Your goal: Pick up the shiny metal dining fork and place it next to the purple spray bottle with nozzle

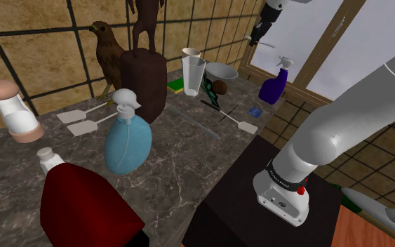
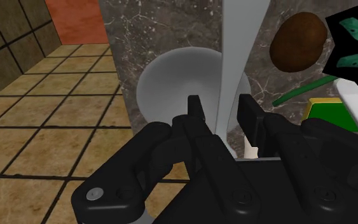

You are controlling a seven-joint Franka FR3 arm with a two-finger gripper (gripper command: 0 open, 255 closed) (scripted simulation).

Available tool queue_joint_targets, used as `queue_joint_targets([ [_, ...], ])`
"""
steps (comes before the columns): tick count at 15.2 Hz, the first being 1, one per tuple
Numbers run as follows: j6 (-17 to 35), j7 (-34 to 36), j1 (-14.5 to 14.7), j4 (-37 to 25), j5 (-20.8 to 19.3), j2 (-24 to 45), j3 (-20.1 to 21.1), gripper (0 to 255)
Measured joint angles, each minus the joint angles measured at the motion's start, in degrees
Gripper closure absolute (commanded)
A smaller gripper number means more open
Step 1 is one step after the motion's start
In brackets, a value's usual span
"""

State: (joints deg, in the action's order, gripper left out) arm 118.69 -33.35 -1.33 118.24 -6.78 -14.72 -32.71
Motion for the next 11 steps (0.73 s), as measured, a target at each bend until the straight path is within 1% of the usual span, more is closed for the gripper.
queue_joint_targets([
  [11,8.59,-0.77,-0.11,7.07,0.54,1.69,-1.20,255],
])
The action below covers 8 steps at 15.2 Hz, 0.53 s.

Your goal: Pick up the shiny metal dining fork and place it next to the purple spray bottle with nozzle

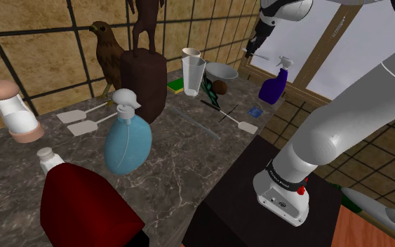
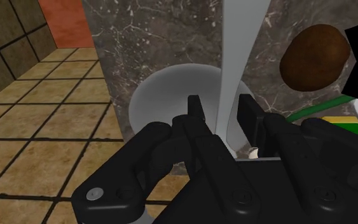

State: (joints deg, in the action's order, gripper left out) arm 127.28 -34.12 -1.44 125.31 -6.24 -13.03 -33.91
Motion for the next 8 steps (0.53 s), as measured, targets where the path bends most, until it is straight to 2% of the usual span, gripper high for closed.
queue_joint_targets([
  [8,6.40,-1.04,0.20,4.39,1.18,2.28,-1.00,255],
])
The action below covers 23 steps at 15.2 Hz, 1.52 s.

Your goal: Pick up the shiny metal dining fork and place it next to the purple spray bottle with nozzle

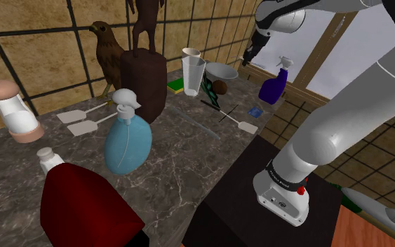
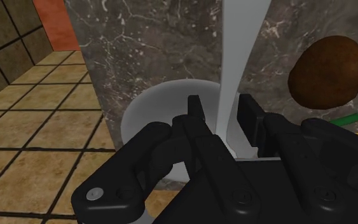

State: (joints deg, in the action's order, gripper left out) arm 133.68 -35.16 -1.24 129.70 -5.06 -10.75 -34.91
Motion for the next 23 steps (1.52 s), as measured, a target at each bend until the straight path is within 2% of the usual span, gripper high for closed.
queue_joint_targets([
  [14,11.00,-4.15,0.98,5.45,5.38,6.61,-1.81,255],
  [23,18.28,-10.28,1.33,7.59,13.37,12.90,-2.09,255],
])
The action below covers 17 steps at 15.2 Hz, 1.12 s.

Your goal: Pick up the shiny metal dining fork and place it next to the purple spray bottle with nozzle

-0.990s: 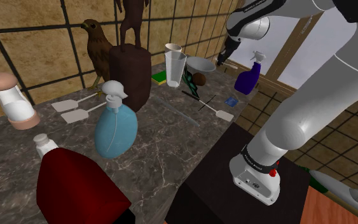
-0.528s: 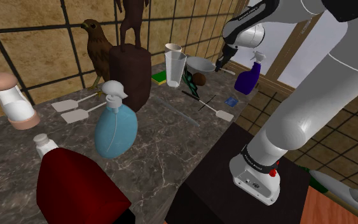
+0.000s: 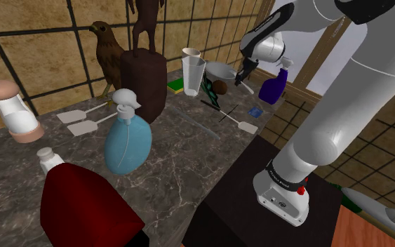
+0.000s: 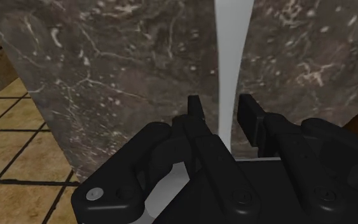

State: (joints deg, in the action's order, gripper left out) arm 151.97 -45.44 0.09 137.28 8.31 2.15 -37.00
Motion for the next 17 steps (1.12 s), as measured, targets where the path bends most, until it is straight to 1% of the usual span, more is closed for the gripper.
queue_joint_targets([
  [1,0.52,-0.51,-0.03,0.05,0.71,0.43,0.07,255],
  [2,1.34,-1.64,-0.09,0.07,2.24,1.54,0.34,255],
  [4,2.17,-2.65,-0.22,0.34,3.52,2.28,0.58,255],
  [9,2.39,-2.88,-0.23,0.34,3.92,2.61,0.71,255],
  [10,2.41,-2.98,-0.25,0.33,4.02,2.65,0.72,0],
  [16,2.29,-2.97,-0.25,0.45,4.07,2.86,0.75,0],
  [17,1.57,-1.61,0.10,0.73,2.39,1.53,0.30,0],
])
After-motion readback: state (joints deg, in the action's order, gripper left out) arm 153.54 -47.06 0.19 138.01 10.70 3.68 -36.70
